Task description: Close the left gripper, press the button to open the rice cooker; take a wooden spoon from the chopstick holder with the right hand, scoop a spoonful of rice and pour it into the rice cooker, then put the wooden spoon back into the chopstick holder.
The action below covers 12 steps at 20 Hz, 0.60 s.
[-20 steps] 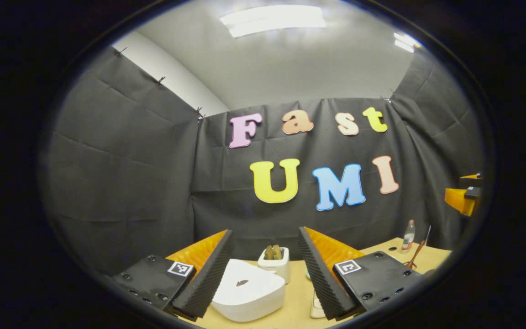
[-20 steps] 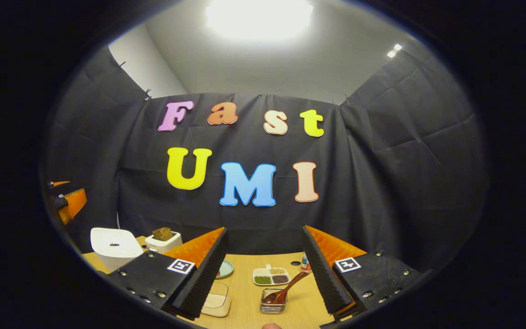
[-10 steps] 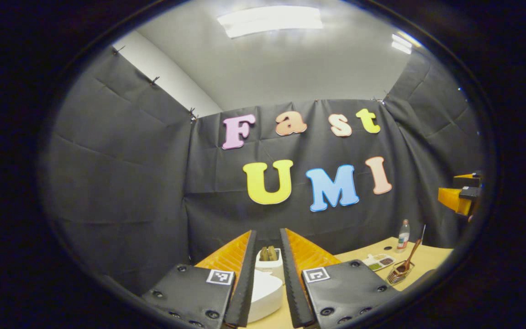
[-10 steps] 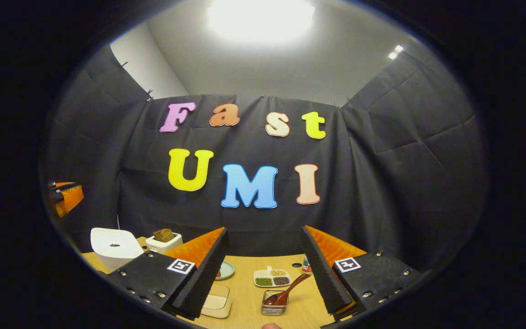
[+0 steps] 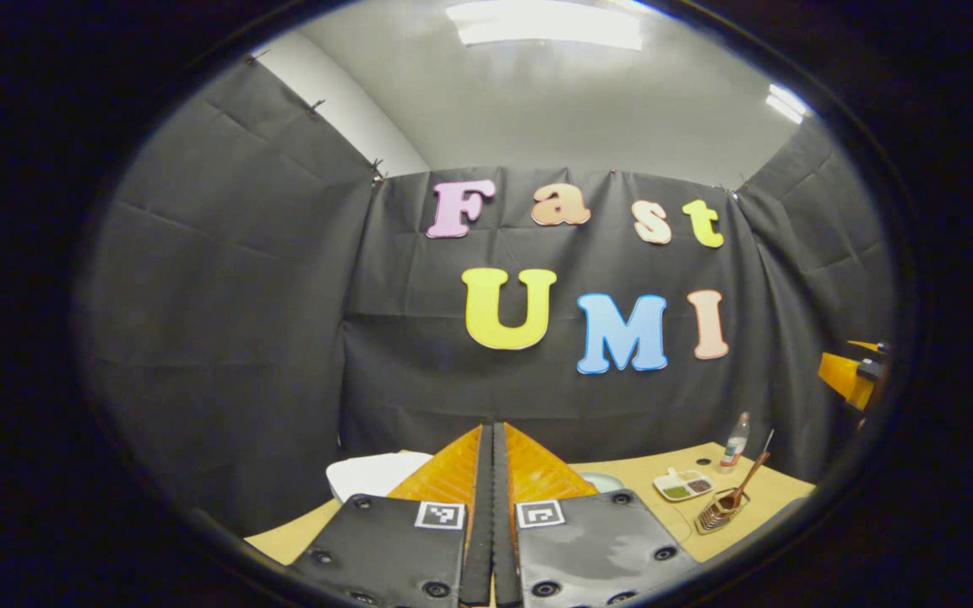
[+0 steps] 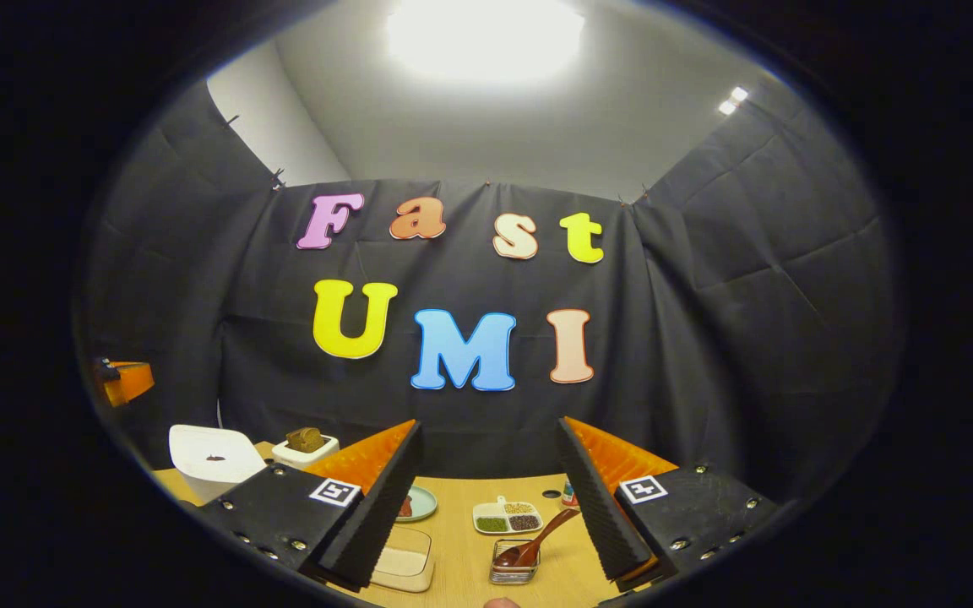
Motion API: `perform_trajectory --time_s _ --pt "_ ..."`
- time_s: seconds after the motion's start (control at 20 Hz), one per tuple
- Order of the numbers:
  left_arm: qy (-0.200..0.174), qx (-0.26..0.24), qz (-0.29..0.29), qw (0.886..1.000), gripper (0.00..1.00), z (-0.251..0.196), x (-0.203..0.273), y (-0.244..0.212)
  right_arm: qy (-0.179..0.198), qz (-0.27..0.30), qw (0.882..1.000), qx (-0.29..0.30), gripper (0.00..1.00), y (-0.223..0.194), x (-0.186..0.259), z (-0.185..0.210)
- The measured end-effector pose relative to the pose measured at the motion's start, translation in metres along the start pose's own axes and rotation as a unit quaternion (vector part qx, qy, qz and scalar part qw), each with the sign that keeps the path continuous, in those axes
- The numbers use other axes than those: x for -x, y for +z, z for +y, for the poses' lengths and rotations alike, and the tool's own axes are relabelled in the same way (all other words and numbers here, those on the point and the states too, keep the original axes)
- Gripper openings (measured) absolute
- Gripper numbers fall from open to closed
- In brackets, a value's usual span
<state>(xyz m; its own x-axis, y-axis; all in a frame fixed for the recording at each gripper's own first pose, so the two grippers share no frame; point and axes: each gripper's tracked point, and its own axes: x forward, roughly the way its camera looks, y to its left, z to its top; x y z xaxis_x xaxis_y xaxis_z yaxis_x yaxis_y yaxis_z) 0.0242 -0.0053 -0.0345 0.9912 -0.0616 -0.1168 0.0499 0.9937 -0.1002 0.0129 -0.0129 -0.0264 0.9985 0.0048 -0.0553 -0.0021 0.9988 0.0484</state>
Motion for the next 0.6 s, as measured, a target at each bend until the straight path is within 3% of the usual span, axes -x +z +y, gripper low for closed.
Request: perform_trajectory --time_s 0.4,0.6 --pt "0.003 0.015 0.044 0.999 0.08 0.053 -0.048 -0.036 -0.032 0.021 0.999 0.009 0.96 -0.011 0.016 -0.001" --pt "-0.016 0.018 0.073 0.997 0.08 0.070 -0.077 -0.063 -0.060 0.039 0.997 0.006 0.96 -0.022 0.027 -0.004"
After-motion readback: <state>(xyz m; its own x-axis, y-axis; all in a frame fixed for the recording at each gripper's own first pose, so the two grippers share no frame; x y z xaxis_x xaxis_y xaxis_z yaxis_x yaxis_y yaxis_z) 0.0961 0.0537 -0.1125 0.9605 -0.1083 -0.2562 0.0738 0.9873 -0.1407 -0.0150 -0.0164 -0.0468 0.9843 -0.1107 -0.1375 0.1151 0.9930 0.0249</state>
